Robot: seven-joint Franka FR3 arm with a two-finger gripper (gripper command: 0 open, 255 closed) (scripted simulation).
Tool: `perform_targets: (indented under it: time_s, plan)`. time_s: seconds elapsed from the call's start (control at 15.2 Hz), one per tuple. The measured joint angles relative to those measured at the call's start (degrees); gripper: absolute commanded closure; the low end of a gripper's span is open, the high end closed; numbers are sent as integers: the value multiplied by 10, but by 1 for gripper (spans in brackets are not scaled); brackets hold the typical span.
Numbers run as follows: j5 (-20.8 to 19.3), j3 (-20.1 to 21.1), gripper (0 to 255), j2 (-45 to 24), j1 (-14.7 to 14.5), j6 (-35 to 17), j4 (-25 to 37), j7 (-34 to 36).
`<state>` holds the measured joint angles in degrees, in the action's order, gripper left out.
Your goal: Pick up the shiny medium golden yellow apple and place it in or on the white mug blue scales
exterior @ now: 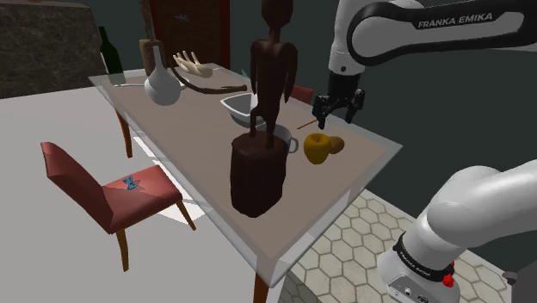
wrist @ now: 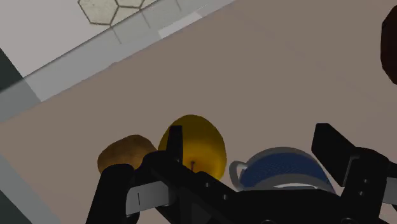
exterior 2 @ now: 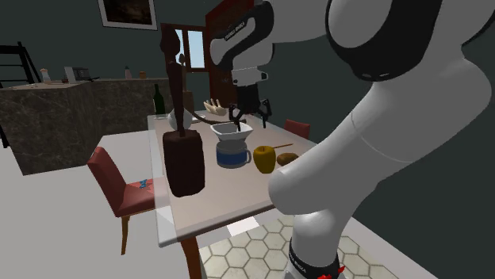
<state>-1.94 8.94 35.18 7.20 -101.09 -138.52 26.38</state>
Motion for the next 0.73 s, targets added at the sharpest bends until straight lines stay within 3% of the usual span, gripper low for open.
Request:
perform_targets:
  time_s: [0.33,0.73]
  plan:
    - [-24,31,0,-99,60,-72,22,155]
    - [-71,46,0,-211,125,-122,73,339]
